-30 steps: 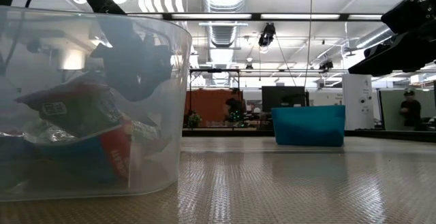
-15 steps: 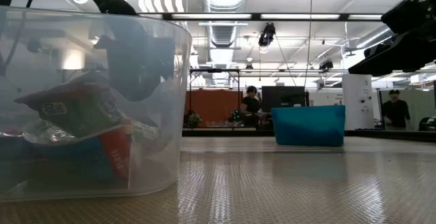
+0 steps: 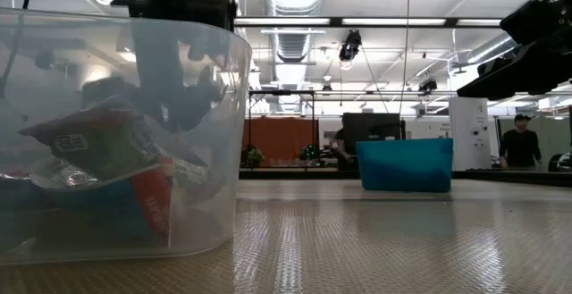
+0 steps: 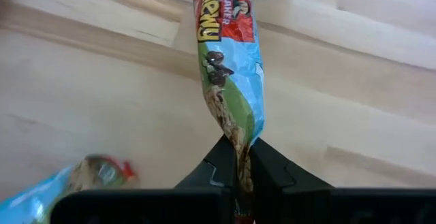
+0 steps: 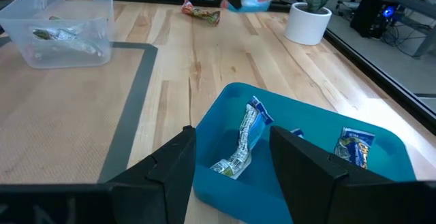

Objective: Pick and place Granola Bars by type
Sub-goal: Put the top red granola bar into the left transparent bin

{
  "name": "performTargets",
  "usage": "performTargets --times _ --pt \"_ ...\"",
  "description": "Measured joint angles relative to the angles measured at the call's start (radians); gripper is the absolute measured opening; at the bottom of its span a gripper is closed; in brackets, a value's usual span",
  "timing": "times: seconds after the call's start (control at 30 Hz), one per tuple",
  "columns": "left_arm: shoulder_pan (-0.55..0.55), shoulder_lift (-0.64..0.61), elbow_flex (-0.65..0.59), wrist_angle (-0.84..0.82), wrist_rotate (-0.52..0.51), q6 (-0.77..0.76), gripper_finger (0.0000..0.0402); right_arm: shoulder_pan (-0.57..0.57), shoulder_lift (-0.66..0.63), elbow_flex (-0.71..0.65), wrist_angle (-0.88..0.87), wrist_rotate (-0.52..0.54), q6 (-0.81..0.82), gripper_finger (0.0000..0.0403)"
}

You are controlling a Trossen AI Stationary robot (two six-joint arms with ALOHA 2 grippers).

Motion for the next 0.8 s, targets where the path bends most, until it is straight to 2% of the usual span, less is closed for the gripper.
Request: performTargets --times 0.33,0.57,0.8 --pt "-0.184 -0.049 0.190 -0.245 0.036 -0.078 0.0000 0.000 0.000 0.000 0.001 0.000 0.000 0.0176" --pt "-0.313 -0.039 0.326 -0.330 0.058 -0.200 0.0000 0.000 0.000 0.000 0.002 0.000 0.000 0.0176" --pt "-0.420 0.005 0.414 -0.370 0.174 -0.276 0.0000 0.000 0.000 0.000 0.002 0.000 0.000 0.0176"
